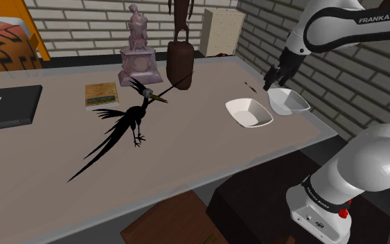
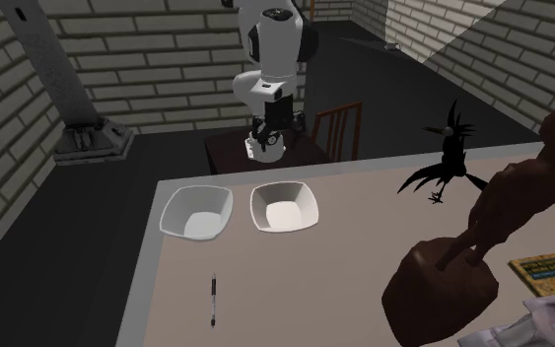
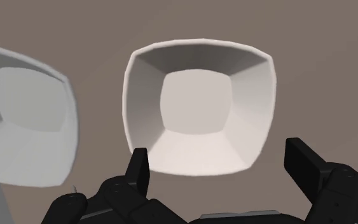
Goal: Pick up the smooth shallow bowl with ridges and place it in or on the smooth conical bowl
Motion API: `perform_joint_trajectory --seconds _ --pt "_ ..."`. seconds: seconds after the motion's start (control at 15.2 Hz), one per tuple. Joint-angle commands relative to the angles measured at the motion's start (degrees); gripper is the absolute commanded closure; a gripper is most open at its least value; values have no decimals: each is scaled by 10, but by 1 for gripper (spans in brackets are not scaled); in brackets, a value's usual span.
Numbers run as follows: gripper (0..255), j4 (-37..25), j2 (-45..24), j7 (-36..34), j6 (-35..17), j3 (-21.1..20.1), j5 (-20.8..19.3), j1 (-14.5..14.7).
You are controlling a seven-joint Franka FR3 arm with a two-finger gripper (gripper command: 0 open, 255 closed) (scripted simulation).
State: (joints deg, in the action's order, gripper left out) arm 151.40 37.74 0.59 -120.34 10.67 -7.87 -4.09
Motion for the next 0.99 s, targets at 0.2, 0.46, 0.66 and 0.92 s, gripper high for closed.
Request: perform_joint_trajectory --seconds 0.2,0.46,0.66,0.92 --pt "0 15 -84 45 -107 54 -5 -10" --pt "0 11 -167 92 -189 101 10 -7" --pt "0 -1 -237 142 -246 138 44 5" --pt "0 -10 -295 187 -292 161 89 20"
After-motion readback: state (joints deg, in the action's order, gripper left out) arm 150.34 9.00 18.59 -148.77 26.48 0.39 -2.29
